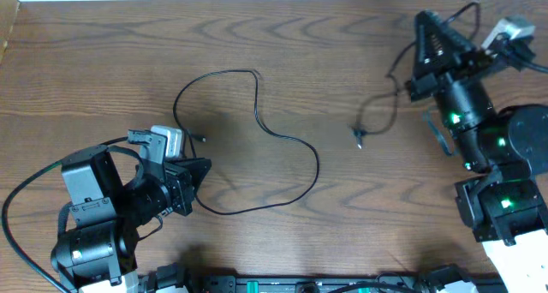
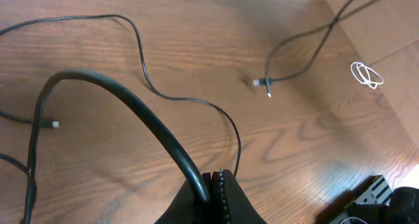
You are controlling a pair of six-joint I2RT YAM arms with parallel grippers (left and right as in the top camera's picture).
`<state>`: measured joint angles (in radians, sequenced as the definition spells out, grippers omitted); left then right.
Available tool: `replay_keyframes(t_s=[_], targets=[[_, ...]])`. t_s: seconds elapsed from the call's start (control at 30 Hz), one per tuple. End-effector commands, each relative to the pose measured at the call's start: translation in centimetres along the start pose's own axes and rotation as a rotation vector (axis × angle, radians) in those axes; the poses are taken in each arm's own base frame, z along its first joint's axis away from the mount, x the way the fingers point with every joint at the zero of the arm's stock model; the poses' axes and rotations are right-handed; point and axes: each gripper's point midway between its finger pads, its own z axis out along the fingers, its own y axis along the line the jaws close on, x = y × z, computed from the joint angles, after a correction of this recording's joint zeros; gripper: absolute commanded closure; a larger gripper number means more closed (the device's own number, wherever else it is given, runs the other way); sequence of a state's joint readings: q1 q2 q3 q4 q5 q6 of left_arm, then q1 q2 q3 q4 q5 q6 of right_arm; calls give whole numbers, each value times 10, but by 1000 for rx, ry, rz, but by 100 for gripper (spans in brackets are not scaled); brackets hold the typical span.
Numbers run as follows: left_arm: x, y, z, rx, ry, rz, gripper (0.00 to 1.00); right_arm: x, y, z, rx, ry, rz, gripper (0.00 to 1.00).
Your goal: Untangle cables
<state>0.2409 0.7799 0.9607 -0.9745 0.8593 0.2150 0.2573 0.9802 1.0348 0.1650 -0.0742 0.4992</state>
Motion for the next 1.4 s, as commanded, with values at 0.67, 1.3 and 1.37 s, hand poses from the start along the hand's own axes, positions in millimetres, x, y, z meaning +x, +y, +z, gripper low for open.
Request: replay_keyframes(t_s=[0.67,1.3,1.37], targets=[[2,3,6,19,36,-17,92,-65,-293,30,814,286,-413,99],[7,3,7,22,53,-39,93,-223,-394,-98,939,43,43,99],[7,3,7,22,54,-41,93,-226,-395,-105,941,38,46,99]])
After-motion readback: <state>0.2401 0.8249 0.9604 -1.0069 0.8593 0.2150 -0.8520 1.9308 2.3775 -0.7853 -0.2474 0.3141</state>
